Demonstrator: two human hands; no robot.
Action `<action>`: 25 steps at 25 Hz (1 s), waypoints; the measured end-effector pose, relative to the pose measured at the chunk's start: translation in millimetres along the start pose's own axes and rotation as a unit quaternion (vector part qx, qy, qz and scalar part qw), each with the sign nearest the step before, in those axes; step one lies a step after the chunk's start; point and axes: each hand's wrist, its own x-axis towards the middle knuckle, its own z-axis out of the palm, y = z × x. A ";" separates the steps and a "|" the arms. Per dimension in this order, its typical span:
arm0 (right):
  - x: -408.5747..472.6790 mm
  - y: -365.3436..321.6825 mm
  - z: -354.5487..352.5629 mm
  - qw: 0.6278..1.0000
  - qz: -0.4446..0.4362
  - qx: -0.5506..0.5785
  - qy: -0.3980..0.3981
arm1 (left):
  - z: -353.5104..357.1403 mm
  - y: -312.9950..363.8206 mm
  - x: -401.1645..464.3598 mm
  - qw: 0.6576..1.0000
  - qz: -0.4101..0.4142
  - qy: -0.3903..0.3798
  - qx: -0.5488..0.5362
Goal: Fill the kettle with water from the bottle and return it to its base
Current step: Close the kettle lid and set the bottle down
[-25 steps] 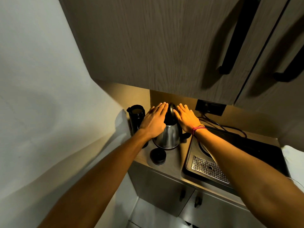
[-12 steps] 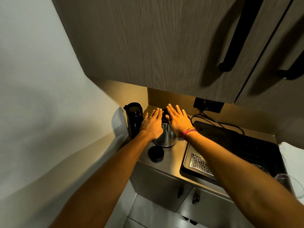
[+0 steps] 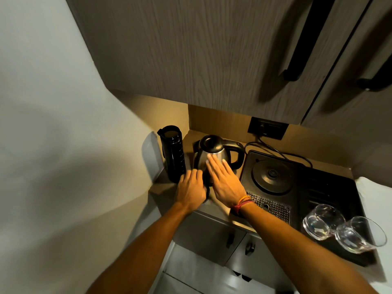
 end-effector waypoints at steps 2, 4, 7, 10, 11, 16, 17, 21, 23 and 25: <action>-13.5 0.8 8.6 0.999 -0.030 0.001 -0.025 | 12.2 -0.8 -10.1 0.994 -0.026 -0.106 0.005; -17.3 7.4 7.4 0.998 -0.051 -0.010 -0.021 | 15.5 -2.3 -12.9 0.989 -0.043 -0.143 0.004; -6.7 11.9 -6.1 0.998 -0.059 -0.024 0.029 | -7.8 -4.4 -7.9 0.998 -0.020 -0.059 0.000; 24.6 10.5 -33.1 0.994 -0.033 0.018 0.101 | -56.4 -13.2 9.2 0.994 0.032 0.105 -0.023; 38.0 9.6 -43.7 0.992 -0.026 0.029 0.116 | -76.2 -17.6 18.2 0.984 0.046 0.170 -0.026; 101.8 -10.4 -84.5 0.983 0.030 0.172 0.053 | -171.3 -45.9 69.2 0.976 -0.021 0.211 0.055; 110.5 -16.4 -87.2 0.978 0.041 0.204 0.008 | -177.8 -52.0 73.6 0.980 -0.039 0.178 0.073; 126.4 -31.5 -86.7 0.958 0.047 0.256 -0.124 | -178.1 -71.1 74.9 0.992 -0.064 0.110 0.017; 126.6 -32.7 -84.1 0.953 0.050 0.271 -0.125 | -179.6 -72.6 79.2 0.994 -0.049 0.097 0.012; 125.6 -32.7 -82.4 0.950 0.051 0.281 -0.127 | -181.9 -73.0 84.7 0.996 -0.036 0.075 0.027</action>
